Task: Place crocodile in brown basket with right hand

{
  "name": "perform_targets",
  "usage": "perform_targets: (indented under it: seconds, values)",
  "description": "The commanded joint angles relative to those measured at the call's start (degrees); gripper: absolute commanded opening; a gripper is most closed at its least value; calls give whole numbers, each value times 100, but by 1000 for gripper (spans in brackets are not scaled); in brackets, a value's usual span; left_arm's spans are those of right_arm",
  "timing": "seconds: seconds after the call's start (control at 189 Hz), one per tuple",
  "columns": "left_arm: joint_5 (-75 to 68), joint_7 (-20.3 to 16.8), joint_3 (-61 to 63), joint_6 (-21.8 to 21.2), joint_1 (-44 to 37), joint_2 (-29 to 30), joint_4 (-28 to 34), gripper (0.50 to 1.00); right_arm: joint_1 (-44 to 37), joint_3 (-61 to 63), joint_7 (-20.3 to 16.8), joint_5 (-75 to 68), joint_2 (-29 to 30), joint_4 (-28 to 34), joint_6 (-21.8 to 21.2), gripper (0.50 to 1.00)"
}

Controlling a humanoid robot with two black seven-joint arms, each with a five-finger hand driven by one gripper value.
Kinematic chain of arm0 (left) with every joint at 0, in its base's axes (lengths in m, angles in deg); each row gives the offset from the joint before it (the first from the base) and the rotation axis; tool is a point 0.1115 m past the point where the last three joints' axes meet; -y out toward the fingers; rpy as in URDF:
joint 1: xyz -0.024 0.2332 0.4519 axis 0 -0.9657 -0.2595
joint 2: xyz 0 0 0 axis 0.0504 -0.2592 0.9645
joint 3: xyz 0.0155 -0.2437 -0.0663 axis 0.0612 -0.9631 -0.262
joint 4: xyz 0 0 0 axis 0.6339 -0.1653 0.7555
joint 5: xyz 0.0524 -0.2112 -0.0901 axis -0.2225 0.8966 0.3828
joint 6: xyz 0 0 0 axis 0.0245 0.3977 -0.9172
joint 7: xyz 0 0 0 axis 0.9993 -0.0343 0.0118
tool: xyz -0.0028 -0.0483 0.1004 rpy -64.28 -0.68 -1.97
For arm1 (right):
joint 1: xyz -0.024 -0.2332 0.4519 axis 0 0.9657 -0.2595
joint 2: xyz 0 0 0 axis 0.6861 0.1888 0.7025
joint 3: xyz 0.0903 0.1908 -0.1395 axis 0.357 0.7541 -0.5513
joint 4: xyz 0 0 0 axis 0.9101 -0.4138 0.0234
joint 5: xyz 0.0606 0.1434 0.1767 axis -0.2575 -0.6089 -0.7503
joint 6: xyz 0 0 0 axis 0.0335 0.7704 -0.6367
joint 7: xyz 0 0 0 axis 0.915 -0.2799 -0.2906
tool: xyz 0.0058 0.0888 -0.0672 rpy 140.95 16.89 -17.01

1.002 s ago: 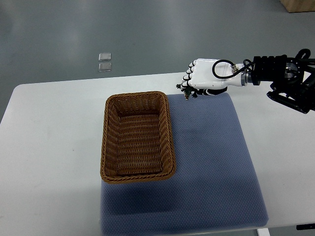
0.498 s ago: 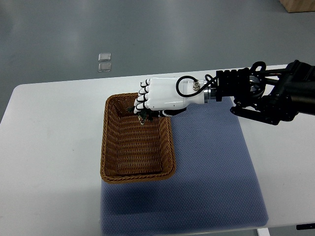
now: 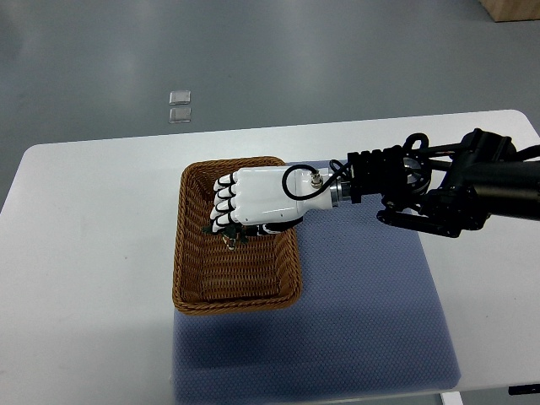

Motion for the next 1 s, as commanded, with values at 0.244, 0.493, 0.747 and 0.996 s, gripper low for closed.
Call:
perform_targets:
  seconds: [0.244, 0.493, 0.747, 0.996]
  values:
    - [0, 0, 0, 0, 0, 0, 0, 1000, 46, 95, 0, -168, -78, -101, 0, 921]
    - [0, 0, 0, 0, 0, 0, 0, 1000, 63, 104, 0, -2277, -412, -154, -635, 919]
    - [0, 0, 0, 0, 0, 0, 0, 1000, 221, 807, 0, -5352, -904, -541, -2410, 919]
    - [0, 0, 0, 0, 0, 0, 0, 1000, 1232, 2652, 0, -6206, -1098, -1182, -3939, 921]
